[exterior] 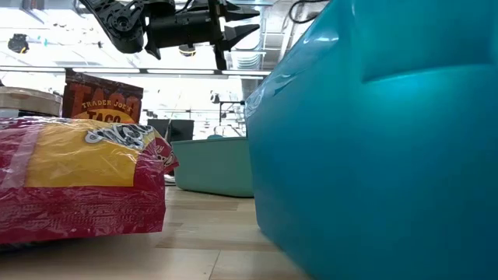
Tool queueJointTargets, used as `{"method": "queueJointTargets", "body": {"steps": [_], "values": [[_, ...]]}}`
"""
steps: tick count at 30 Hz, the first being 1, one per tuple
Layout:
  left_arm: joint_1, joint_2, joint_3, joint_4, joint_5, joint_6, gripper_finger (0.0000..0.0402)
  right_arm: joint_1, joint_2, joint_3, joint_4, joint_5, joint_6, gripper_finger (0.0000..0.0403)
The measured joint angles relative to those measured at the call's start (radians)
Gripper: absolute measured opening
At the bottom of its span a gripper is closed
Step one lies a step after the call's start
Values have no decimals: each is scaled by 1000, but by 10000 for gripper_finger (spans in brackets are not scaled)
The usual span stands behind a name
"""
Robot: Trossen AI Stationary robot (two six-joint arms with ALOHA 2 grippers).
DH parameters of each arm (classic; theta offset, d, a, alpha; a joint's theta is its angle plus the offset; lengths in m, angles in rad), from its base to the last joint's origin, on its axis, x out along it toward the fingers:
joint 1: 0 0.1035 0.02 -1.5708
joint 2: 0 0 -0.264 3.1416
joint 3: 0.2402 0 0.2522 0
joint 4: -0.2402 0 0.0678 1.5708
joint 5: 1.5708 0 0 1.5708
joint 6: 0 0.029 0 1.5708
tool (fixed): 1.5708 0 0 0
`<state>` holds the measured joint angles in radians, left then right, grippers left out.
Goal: Pick & Place Food Item
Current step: Put the golden seasoning bottle into the blue bin
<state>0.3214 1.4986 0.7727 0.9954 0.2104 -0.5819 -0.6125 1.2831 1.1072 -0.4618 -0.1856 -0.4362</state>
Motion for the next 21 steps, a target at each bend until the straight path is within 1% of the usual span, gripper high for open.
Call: {"method": "queueJointTargets", "body": {"steps": [3, 7, 12, 15, 16, 19, 21], "values": [[0, 0, 0, 0, 0, 0, 113, -13, -36, 1, -23, -26, 43, 111], [0, 0, 0, 0, 0, 0, 113, -26, -76, 1, -56, -154, 75, 99], [0, 0, 0, -16, 7, 0, 113, -25, -95, 1, -88, -329, 124, 50], [0, 0, 0, -15, 7, 0, 113, -21, -94, 1, -115, -412, 153, 13], [0, 0, 0, -15, 7, 0, 113, -20, -94, 1, -126, -432, 158, 7], [0, 0, 0, -14, 7, 0, 113, -14, -93, 1, -158, -473, 172, 10], [0, 0, 0, -13, 7, 0, 113, -5, -93, 1, -173, -477, 197, 12]]}}
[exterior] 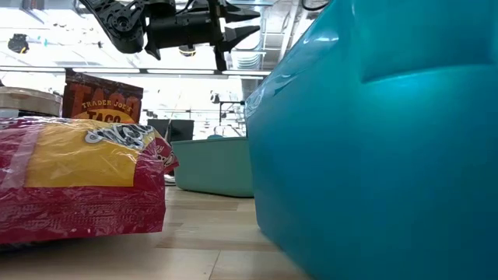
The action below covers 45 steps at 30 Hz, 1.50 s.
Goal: Pick & Place Food Item
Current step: Put the golden seasoning bottle into the blue bin
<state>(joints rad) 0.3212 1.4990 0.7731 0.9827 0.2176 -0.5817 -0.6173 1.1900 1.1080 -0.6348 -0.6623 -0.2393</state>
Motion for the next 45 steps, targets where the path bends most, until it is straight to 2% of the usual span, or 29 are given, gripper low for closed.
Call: {"method": "queueJointTargets", "body": {"steps": [11, 16, 25, 32, 35, 39, 45], "values": [[0, 0, 0, 6, -1, 0, 113, 96, 0, 0, 7, -24, 111, 1], [0, 0, 0, 25, -35, -2, 113, 137, 0, 0, 19, -20, 145, 1], [-4, 0, 0, 134, -37, -3, 113, 173, 0, 0, 197, -18, 241, 1], [-17, 0, 0, 151, -37, -1, 113, 173, 0, 0, 292, -16, 293, 0], [-20, -3, 0, 133, -34, 18, 113, 173, 0, 0, 293, 17, 303, 0], [-28, -42, 10, -2, -33, 118, 113, 175, 0, 0, 292, 90, 328, 0], [-29, -174, 86, -472, -54, 274, 113, 186, 0, 0, 292, 208, 346, 0]]}}
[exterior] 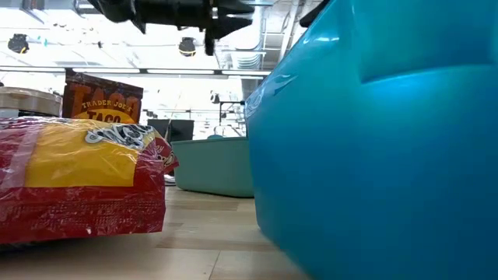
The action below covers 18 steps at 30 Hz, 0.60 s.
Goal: Pick & Place Food Item
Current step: Put the golden seasoning bottle into the blue bin
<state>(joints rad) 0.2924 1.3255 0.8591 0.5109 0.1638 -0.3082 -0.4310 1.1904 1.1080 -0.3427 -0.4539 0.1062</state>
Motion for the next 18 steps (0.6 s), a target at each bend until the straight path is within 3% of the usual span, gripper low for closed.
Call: {"method": "queueJointTargets", "body": {"steps": [7, 18], "values": [[0, -171, 35, -451, -137, 40, 113, -1, 0, 0, -1, 74, 0, 0], [-13, -327, 34, -843, -206, -121, 113, -2, 0, 0, -21, 97, -9, 0]]}}
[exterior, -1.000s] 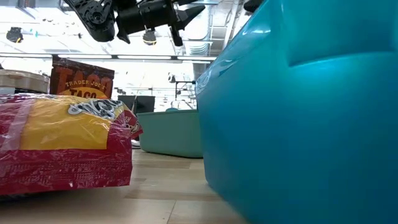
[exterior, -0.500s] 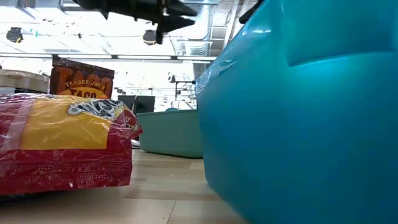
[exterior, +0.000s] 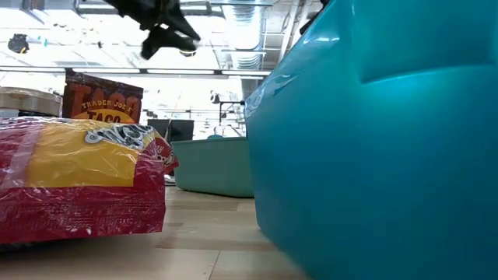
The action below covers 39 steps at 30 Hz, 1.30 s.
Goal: Pick & Place Food Item
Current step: Put the golden seasoning bottle into the blue bin
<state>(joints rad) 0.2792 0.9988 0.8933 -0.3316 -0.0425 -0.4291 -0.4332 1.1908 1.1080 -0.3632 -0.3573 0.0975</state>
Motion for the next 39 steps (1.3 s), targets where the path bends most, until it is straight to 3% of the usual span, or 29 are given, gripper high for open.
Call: {"method": "queueJointTargets", "body": {"steps": [9, 21, 26, 39], "values": [[-121, -4, 0, -212, 69, -82, 113, 0, 0, 0, -45, 0, -42, 0], [-243, -4, 0, -338, 69, -537, 113, 0, 0, 0, -121, 0, -56, 0], [-288, -3, -1, -244, 51, -598, 113, 0, 0, 0, -137, 0, -81, 0], [-384, -3, -1, 51, -178, -600, 113, -1, 0, 0, -239, -2, -190, 0]]}}
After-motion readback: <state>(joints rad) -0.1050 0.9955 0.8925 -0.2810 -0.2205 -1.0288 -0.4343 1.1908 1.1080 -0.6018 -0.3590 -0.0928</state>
